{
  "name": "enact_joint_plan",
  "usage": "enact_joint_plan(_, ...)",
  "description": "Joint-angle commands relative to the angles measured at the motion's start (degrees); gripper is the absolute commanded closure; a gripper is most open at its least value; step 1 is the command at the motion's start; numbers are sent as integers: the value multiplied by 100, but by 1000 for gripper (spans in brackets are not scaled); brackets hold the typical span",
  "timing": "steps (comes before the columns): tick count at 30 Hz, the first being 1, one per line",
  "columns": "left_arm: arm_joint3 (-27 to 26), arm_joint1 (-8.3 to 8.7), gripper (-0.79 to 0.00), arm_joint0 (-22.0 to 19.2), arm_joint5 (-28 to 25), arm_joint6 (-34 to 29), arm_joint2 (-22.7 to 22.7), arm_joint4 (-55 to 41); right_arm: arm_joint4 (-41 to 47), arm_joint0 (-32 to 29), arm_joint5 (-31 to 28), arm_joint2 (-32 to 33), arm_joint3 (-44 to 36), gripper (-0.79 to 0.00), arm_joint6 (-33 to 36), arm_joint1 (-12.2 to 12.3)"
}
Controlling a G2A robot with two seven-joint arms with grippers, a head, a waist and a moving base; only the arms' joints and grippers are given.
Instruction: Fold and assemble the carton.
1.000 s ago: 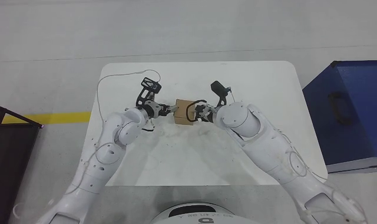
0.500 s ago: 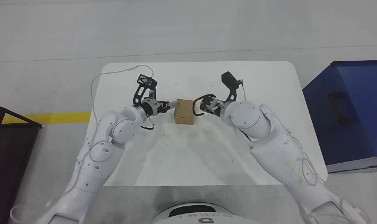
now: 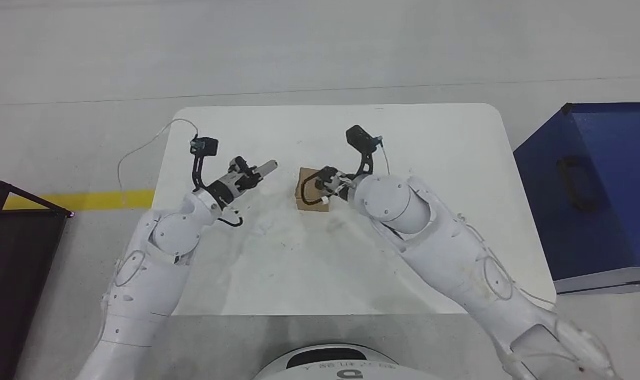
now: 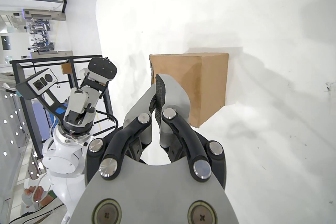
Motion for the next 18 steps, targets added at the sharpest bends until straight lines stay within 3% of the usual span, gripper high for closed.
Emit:
enact_joint_plan(1, 6, 8, -785, 31, -14, -23, -32, -60, -90, 127, 86, -135, 130, 0, 145, -25)
enact_joint_plan(18, 196, 31, -785, -63, -139, -114, -93, -477, -313, 338, 344, -320, 336, 0, 511, -107)
